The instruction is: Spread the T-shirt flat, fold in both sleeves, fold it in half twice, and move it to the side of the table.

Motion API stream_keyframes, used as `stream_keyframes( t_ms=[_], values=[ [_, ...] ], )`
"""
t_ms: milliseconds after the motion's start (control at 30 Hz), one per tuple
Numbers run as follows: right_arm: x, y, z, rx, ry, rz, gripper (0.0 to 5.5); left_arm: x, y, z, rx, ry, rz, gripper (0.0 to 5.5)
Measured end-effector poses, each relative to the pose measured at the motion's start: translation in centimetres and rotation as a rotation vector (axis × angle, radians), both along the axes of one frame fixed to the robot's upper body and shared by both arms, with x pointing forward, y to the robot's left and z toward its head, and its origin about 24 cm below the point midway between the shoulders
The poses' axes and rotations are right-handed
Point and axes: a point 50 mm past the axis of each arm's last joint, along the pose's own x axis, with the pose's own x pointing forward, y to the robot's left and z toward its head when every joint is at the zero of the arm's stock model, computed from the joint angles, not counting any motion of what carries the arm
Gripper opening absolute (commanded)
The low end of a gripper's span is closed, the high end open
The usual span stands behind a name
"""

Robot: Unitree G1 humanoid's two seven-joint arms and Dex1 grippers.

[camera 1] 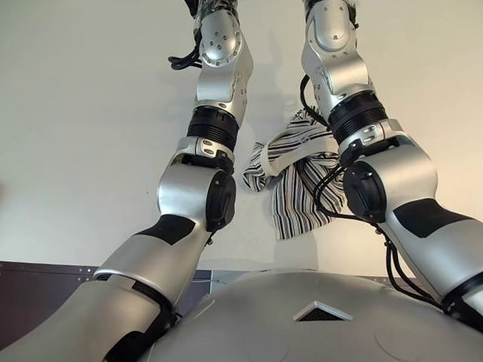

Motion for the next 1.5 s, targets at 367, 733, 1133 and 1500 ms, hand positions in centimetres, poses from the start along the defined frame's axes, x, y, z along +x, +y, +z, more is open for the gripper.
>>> stream_keyframes(
  t_ms=[367, 733, 1133, 1500],
  values=[
    [-7.4, -1.5, -0.6, -0.097, -0.054, -0.018, 3.67, -7.7, -1.9, 1.3, 0.186, -0.14, -0.206, 3.47],
    [-8.4, -0.1, -0.3, -0.123, -0.084, 0.12, 3.67, -8.0, 0.1, 0.7, 0.106, -0.063, -0.244, 3.47],
    [-8.1, -2.4, -1.0, -0.099, -0.043, 0.091, 3.66, -9.4, 1.7, -1.0, 0.138, -0.022, -0.222, 4.03],
    [-10.5, -9.5, -2.7, -0.148, 0.075, 0.283, 3.66, -14.5, 4.4, -3.2, 0.18, 0.056, -0.516, 4.03]
  ],
)
